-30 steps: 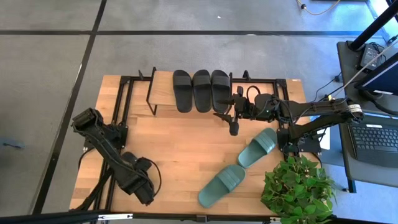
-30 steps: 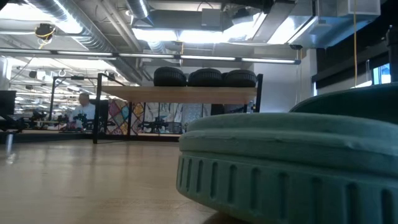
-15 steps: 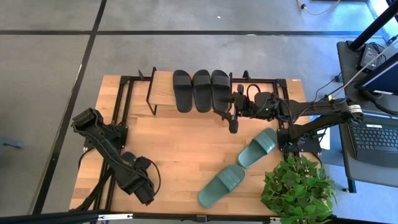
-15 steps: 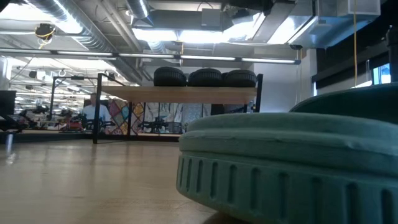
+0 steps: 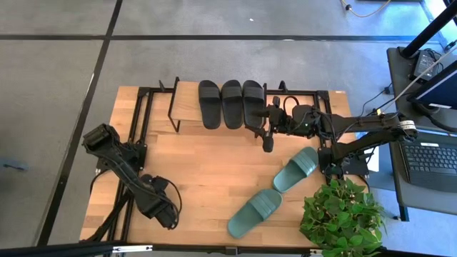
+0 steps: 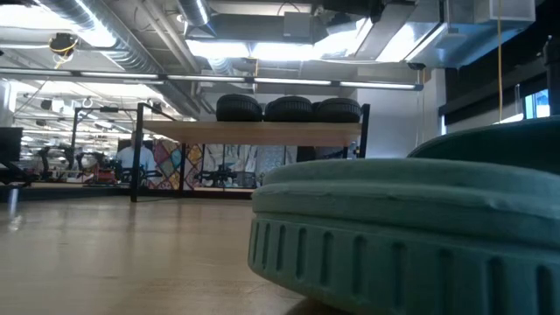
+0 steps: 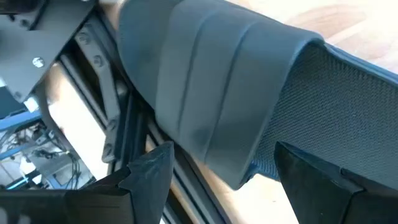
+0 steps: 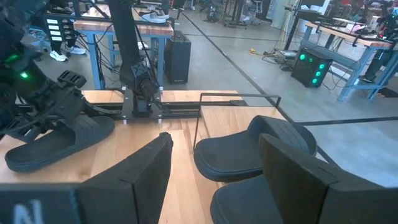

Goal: Pick and place slides into the shelf
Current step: Put the black slide on the shelf

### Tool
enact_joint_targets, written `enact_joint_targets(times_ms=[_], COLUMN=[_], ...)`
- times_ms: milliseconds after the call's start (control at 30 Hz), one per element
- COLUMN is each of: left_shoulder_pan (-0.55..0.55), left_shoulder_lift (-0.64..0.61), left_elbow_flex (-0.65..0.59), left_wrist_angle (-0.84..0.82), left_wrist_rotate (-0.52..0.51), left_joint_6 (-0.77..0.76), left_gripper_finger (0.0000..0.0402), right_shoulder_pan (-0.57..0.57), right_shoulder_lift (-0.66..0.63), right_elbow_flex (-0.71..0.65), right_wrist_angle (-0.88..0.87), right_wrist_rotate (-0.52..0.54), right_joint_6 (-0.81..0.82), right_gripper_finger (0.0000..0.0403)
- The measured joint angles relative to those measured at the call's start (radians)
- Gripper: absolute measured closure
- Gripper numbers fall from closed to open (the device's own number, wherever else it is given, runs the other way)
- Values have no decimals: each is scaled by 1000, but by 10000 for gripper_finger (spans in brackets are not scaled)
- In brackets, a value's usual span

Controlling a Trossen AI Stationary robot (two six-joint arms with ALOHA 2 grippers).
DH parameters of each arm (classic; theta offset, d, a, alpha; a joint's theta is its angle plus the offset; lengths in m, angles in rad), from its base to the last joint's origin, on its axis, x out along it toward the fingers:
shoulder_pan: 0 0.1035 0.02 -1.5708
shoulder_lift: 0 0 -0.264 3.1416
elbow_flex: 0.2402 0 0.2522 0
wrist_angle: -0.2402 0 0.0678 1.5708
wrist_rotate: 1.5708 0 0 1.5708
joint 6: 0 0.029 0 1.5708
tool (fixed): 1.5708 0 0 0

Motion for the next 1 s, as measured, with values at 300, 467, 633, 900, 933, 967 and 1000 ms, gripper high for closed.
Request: enact_joint_targets(times_ms=[300, 467, 633, 900, 933, 967, 1000], left_shoulder_pan=[0, 0, 0, 0, 0, 0, 0], left_shoulder_lift=[0, 0, 0, 0, 0, 0, 0], left_elbow_flex=[-5, -5, -5, -5, -5, -5, -5], left_wrist_angle=[1, 1, 1, 0, 0, 0, 0], left_wrist_rotate=[-1, -1, -1, -3, -4, -4, -4], left_joint_6=[1, 0, -1, -2, -2, -3, -3], left_gripper_finger=[158, 201, 249, 330, 341, 351, 362], right_shoulder_pan=[-4, -14, -20, -19, -19, -19, -19], right_shoulder_lift=[0, 0, 0, 0, 0, 0, 0], right_elbow_flex=[0, 0, 0, 0, 0, 0, 0], right_wrist_angle=[0, 0, 0, 0, -1, -1, -1], right_wrist_rotate=[0, 0, 0, 0, 0, 0, 0], right_joint_6=[-1, 0, -1, -4, -4, -4, -4], right_gripper_finger=[163, 163, 163, 163, 163, 163, 163])
